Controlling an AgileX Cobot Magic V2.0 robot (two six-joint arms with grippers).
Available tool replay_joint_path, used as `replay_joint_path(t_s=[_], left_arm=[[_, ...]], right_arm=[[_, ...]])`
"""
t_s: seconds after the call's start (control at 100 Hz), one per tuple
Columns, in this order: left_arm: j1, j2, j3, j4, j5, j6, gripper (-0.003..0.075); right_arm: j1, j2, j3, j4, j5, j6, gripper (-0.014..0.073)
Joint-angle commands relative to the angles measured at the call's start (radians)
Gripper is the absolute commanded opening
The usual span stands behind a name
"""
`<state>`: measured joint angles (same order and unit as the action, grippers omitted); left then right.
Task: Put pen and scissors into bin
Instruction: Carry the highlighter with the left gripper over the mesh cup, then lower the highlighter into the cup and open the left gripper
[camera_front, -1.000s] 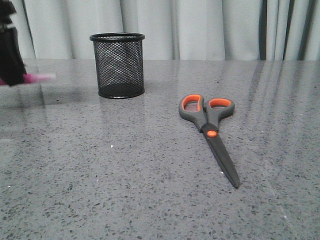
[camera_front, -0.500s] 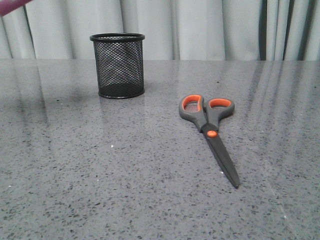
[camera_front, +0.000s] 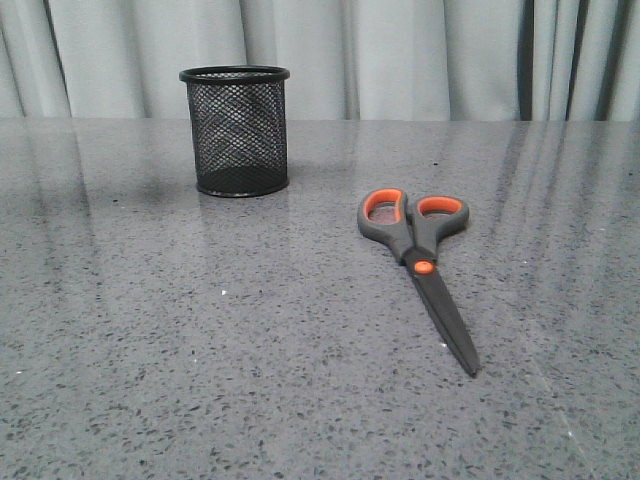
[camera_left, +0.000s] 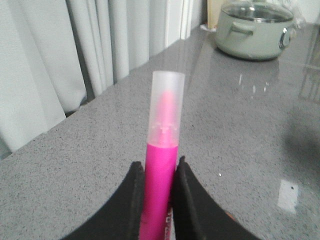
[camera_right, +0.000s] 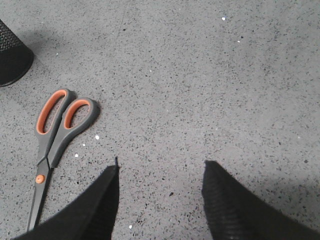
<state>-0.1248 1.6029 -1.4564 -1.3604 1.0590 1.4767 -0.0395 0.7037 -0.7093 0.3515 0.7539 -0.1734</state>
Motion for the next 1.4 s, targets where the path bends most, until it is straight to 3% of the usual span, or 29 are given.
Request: replay_joint_path(t_s=[0.0,0.2,0.7,1.39], left_arm=[[-0.004,-0.013,-0.007,-0.148,-0.015,0.063,-0.0022],[-0.004,0.045,0.033,-0.248,-0.028,0.205,-0.0022],[-0.051,0.172,0.044,-0.305,-0.075,0.326,-0.0022],[-0.051,0.218,0.044,-0.166,-0.104,0.322,-0.0021]], right_arm=[[0.002,0.005,-0.035,0.019,-0.048,-0.006,0.0342],[0.002,0.005,-0.035,0.019,-0.048,-0.006,0.0342],[0.002,0.047,-0.033,0.019,-0.03,-0.006,0.0342],[0.002,0.056,-0.033,0.019,-0.03,-0.006,0.0342]])
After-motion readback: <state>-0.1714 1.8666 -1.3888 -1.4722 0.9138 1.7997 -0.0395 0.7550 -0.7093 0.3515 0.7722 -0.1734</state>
